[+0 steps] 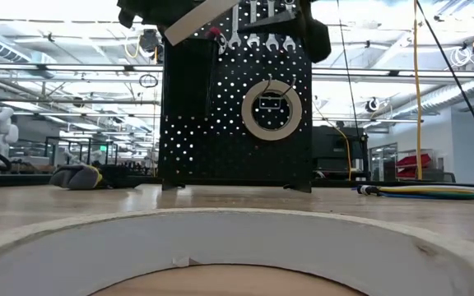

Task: Hang tools onto peg board
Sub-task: Hang the white masking tape on the peg board

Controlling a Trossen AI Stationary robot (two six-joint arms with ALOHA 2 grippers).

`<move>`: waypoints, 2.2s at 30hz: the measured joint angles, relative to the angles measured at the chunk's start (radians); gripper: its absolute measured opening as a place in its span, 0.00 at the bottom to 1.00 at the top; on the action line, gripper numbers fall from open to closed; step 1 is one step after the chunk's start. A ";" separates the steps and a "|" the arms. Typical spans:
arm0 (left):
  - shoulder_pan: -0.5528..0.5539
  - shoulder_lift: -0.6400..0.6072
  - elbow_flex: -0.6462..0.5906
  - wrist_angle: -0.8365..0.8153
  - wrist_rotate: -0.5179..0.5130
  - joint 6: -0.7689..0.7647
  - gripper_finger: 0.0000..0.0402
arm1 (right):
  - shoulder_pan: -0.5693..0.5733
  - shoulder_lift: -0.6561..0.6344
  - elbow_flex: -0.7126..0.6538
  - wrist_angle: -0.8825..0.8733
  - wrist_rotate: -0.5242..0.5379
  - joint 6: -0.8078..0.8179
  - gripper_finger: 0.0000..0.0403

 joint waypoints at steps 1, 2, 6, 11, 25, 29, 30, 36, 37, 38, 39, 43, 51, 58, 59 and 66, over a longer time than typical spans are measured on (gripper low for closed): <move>0.000 0.000 0.000 -0.002 0.005 0.001 0.15 | 0.000 0.001 0.000 -0.006 -0.001 0.000 0.60; 0.000 0.000 0.000 -0.005 0.014 0.001 0.15 | 0.000 0.001 0.000 -0.007 -0.003 0.000 0.56; 0.002 0.001 0.000 -0.008 0.043 0.002 0.17 | 0.002 0.001 0.000 -0.014 -0.015 -0.001 0.29; 0.000 -0.001 0.001 0.000 0.057 -0.001 0.37 | -0.002 -0.001 0.001 -0.056 -0.012 -0.040 0.16; -0.064 -0.180 0.002 -0.311 0.092 -0.206 0.45 | -0.063 -0.177 0.000 -0.394 -0.260 -0.372 0.16; -0.066 -0.203 0.002 -0.325 0.136 -0.211 0.45 | -0.081 -0.263 0.000 -0.563 -0.336 -0.642 0.16; -0.066 -0.202 0.002 -0.322 0.137 -0.211 0.45 | -0.089 -0.281 0.000 -0.610 -0.341 -0.695 0.16; -0.054 -0.195 0.001 -0.315 0.137 -0.247 0.45 | -0.175 -0.314 0.000 -0.718 -0.417 -0.944 0.16; -0.050 -0.195 0.001 -0.314 0.137 -0.259 0.45 | -0.191 -0.314 0.000 -0.713 -0.448 -0.973 0.16; -0.050 -0.195 0.001 -0.314 0.137 -0.263 0.45 | -0.208 -0.312 0.000 -0.713 -0.480 -0.996 0.16; -0.046 -0.195 0.001 -0.314 0.137 -0.263 0.45 | -0.225 -0.309 0.000 -0.716 -0.501 -1.015 0.16; -0.045 -0.195 0.001 -0.313 0.137 -0.264 0.45 | -0.288 -0.304 0.000 -0.727 -0.519 -1.066 0.16; -0.045 -0.190 0.001 -0.316 0.137 -0.290 0.45 | -0.400 -0.301 0.000 -0.755 -0.526 -1.120 0.16; -0.045 -0.186 0.001 -0.318 0.137 -0.315 0.45 | -0.468 -0.266 0.000 -0.740 -0.521 -1.125 0.16; -0.045 -0.186 0.001 -0.317 0.138 -0.315 0.45 | -0.473 -0.259 0.000 -0.733 -0.516 -1.112 0.16; -0.046 -0.186 0.001 -0.318 0.142 -0.316 0.45 | -0.489 -0.240 0.000 -0.726 -0.476 -0.977 0.39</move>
